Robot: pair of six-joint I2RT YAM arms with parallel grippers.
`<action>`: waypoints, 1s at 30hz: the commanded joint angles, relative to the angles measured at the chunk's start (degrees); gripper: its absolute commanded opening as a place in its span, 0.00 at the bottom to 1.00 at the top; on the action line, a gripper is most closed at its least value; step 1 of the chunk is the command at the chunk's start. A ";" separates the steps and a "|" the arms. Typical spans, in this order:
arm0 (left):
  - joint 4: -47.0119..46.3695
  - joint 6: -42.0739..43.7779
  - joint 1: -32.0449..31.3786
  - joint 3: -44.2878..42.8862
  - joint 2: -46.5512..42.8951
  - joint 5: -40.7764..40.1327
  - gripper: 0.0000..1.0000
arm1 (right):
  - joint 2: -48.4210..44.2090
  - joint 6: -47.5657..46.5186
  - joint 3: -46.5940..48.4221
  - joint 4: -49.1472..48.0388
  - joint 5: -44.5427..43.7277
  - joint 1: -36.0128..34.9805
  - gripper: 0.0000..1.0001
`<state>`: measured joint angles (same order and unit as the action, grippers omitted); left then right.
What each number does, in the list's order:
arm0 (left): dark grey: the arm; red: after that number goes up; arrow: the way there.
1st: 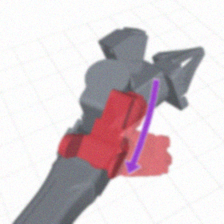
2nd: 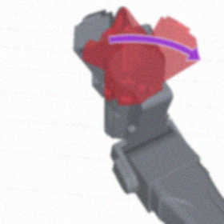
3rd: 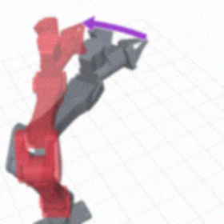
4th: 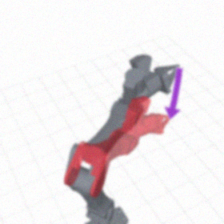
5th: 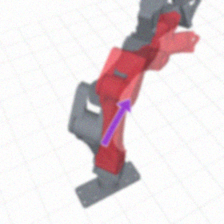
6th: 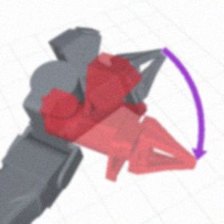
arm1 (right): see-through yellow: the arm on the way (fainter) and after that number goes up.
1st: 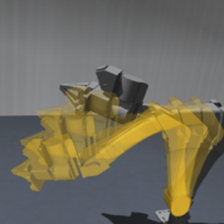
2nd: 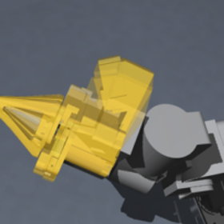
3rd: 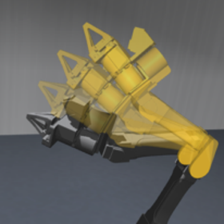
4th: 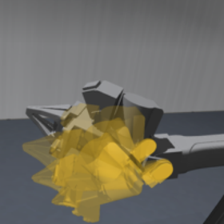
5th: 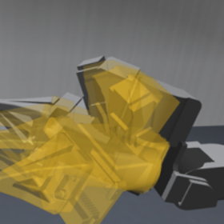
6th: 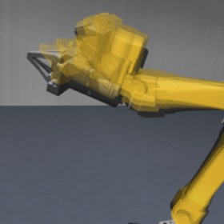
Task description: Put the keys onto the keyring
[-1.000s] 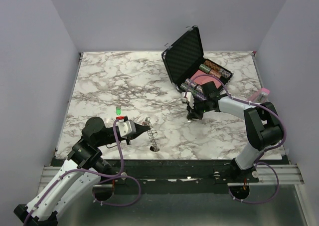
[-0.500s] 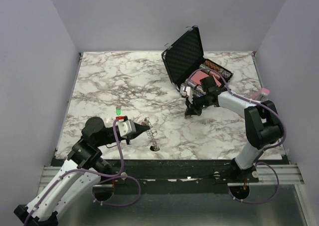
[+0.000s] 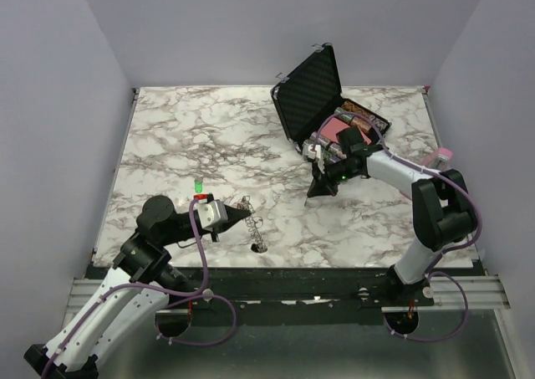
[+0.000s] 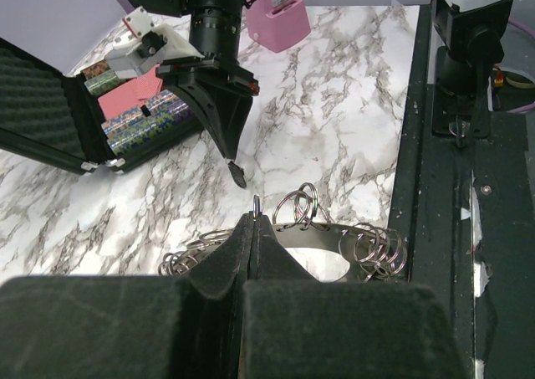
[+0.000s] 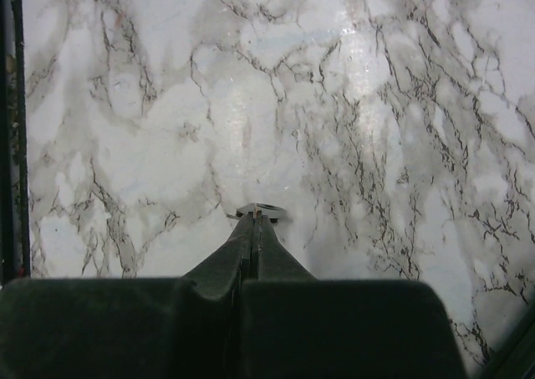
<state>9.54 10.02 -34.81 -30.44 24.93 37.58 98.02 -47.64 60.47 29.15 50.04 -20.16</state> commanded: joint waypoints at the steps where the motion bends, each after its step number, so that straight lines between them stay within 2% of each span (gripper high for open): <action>1: -2.60 -0.09 0.53 -1.20 -0.23 0.82 0.00 | -2.65 -3.68 2.37 5.47 7.25 1.79 0.01; 14: -2.60 0.00 0.79 -1.03 -0.67 0.91 0.00 | -6.34 -10.10 2.20 12.07 3.48 6.01 0.01; 22: -2.51 0.00 0.71 -1.03 -0.76 1.09 0.00 | -7.49 -10.20 1.41 12.16 4.10 7.51 0.01; 26: -2.77 0.09 0.71 -0.85 -0.93 0.91 0.00 | -8.19 -10.02 0.44 11.20 7.25 7.59 0.00; 30: -3.21 -0.09 0.79 -0.68 -1.02 0.91 0.00 | -10.21 -13.79 -1.40 10.93 13.40 7.51 0.00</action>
<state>9.52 10.00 -34.46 -30.44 24.82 37.60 90.67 -57.47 61.14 39.86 56.01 -12.64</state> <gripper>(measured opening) 0.006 0.008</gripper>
